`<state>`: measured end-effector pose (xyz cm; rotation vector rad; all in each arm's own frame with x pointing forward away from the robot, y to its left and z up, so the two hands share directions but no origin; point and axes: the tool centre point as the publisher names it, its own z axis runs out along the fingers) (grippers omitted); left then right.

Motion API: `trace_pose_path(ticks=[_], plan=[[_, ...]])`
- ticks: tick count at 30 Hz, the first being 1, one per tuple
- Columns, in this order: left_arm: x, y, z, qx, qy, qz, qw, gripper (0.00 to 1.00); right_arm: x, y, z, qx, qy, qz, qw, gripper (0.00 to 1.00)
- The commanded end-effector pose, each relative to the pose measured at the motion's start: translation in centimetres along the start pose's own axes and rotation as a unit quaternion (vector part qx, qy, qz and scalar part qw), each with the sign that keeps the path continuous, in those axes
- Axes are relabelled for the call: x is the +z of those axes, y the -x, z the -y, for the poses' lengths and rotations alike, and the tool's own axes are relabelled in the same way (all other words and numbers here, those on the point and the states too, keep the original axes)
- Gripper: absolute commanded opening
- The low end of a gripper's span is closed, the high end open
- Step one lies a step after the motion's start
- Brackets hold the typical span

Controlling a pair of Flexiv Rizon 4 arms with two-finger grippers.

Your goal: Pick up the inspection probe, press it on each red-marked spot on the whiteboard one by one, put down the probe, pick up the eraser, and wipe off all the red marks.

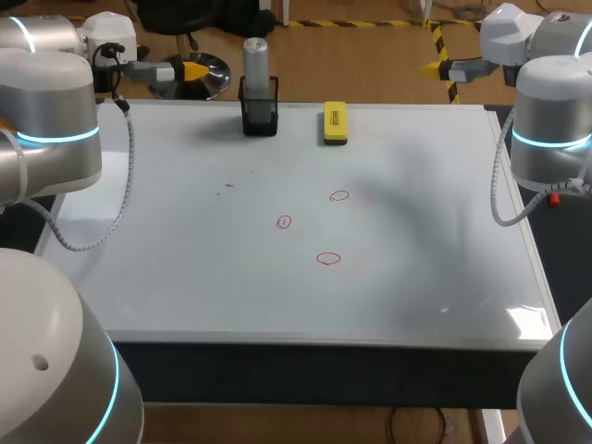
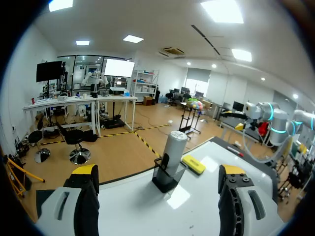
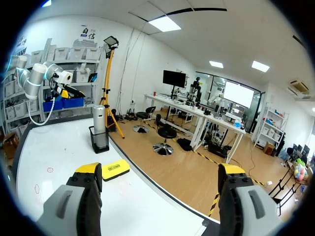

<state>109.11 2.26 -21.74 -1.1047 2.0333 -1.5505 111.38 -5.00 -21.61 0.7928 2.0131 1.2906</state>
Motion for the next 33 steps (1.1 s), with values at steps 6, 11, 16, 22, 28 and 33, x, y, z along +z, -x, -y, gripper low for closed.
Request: trace_pose_path(ticks=[6,11,16,22,28,33], plan=[[0.0,0.0,0.0,0.0,0.0,0.0,1.0,1.0,0.0,0.0,0.0,0.0,0.0,0.0,1.0,1.0],[0.0,0.0,0.0,0.0,0.0,0.0,1.0,1.0,0.0,0.0,0.0,0.0,0.0,0.0,1.0,1.0],[0.0,0.0,0.0,0.0,0.0,0.0,1.0,1.0,0.0,0.0,0.0,0.0,0.0,0.0,1.0,1.0],[0.0,0.0,0.0,0.0,0.0,0.0,1.0,1.0,0.0,0.0,0.0,0.0,0.0,0.0,1.0,1.0],[0.6,0.4,-0.2,0.004,-0.006,-0.02,1.0,1.0,0.0,0.0,0.0,0.0,0.0,0.0,1.0,1.0],[1.9,0.5,-0.1,0.022,-0.017,-0.073,0.997,1.0,0.0,0.0,0.0,0.0,0.0,0.0,1.0,1.0]])
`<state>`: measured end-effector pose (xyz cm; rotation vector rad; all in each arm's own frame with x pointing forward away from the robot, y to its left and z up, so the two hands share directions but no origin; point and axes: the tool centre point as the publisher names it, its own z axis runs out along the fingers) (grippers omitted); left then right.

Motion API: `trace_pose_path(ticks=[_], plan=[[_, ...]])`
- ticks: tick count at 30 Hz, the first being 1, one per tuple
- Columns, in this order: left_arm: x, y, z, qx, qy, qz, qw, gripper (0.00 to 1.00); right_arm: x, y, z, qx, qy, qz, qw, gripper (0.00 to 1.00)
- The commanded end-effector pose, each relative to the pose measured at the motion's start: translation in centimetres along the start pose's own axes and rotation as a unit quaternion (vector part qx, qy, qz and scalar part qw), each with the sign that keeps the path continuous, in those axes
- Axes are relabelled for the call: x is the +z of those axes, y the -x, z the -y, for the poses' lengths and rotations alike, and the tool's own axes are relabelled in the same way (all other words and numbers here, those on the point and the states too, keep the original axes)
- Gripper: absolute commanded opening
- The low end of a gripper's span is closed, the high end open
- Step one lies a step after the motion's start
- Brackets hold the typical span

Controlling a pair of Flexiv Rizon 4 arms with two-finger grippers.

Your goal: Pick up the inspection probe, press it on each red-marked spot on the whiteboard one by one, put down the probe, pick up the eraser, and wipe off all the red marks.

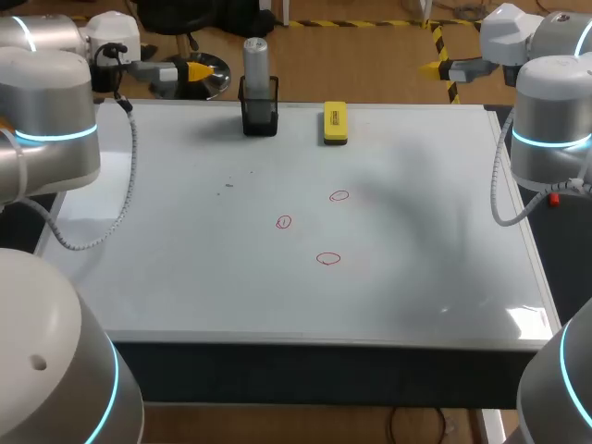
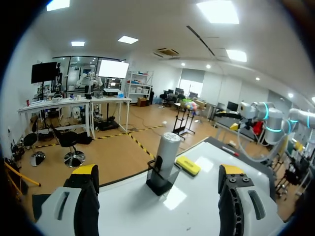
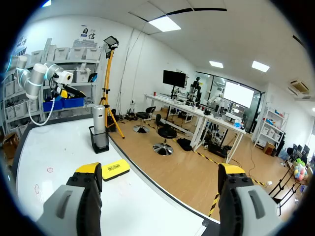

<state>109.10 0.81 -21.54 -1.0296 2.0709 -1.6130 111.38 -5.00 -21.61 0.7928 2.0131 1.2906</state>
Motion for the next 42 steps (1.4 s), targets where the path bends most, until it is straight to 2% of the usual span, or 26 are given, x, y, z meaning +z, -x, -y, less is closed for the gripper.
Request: trace_pose_path(ticks=[1,10,17,22,26,33,35,42], plan=[[1.1,1.9,-0.5,0.015,-0.011,-0.048,0.999,1.0,0.0,0.0,0.0,0.0,0.0,0.0,1.0,1.0],[3.1,1.4,-0.7,0.062,-0.031,-0.163,0.984,1.0,0.0,0.0,0.0,0.0,0.0,0.0,1.0,1.0],[5.5,-0.2,-0.8,0.096,-0.054,-0.266,0.958,1.0,0.0,0.0,0.0,0.0,0.0,0.0,1.0,1.0],[7.3,-1.3,-1.0,0.109,-0.056,-0.312,0.942,1.0,0.0,0.0,0.0,0.0,0.0,0.0,1.0,1.0],[8.6,-2.1,-1.0,0.113,-0.057,-0.336,0.933,1.0,0.0,0.0,0.0,0.0,0.0,0.0,1.0,1.0],[10.7,-3.4,-0.6,0.118,-0.07,-0.356,0.925,1.0,0.0,0.0,0.0,0.0,0.0,0.0,1.0,1.0],[11.0,-3.6,-0.6,0.115,-0.084,-0.356,0.923,1.0,0.0,0.0,0.0,0.0,0.0,0.0,1.0,1.0],[12.6,-4.3,-1.4,0.113,-0.09,-0.365,0.92,1.0,0.0,0.0,0.0,0.0,0.0,0.0,1.0,1.0]])
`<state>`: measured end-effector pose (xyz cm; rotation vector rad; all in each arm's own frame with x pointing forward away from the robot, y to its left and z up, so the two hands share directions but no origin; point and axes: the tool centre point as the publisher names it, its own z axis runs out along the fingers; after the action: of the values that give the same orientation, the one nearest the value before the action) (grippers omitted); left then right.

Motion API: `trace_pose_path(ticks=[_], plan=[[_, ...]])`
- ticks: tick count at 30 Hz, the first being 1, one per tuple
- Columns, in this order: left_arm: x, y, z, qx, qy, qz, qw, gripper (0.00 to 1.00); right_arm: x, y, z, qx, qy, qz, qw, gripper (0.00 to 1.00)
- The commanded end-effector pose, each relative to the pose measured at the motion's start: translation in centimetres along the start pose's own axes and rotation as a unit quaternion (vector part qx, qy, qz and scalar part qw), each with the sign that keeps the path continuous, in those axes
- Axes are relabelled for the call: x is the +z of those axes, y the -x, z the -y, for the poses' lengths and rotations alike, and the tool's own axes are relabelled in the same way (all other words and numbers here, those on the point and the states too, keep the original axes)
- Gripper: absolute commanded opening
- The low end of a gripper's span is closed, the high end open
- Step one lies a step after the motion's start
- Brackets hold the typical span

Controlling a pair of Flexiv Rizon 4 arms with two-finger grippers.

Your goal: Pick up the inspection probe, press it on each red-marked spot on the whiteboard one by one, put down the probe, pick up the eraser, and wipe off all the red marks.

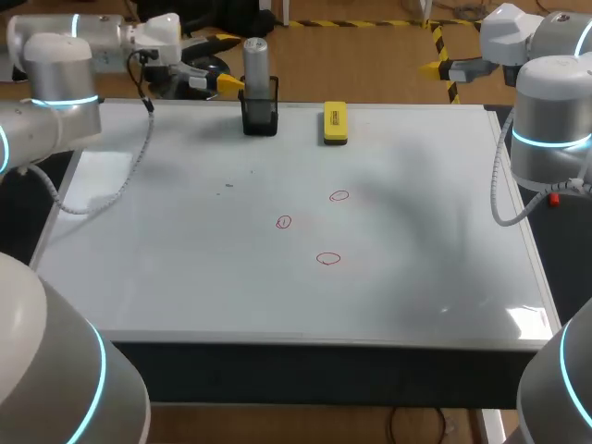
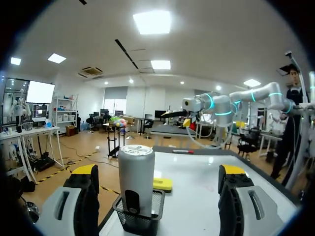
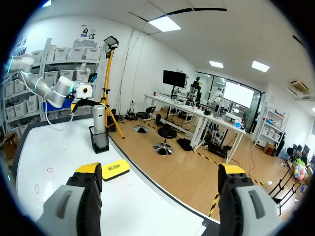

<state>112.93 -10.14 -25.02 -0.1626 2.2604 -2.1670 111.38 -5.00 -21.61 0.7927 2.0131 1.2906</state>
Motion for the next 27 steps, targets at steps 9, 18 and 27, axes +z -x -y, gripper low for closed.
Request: trace_pose_path(ticks=[9,18,27], plan=[[2.2,1.1,-2.0,-0.003,-0.02,-0.032,0.999,1.0,0.0,0.0,0.0,0.0,0.0,0.0,1.0,1.0],[3.6,1.3,-2.5,-0.005,-0.033,-0.032,0.999,1.0,0.0,0.0,0.0,0.0,0.0,0.0,1.0,1.0],[4.5,1.6,-2.8,-0.006,-0.043,-0.033,0.999,1.0,0.0,0.0,0.0,0.0,0.0,0.0,1.0,1.0]])
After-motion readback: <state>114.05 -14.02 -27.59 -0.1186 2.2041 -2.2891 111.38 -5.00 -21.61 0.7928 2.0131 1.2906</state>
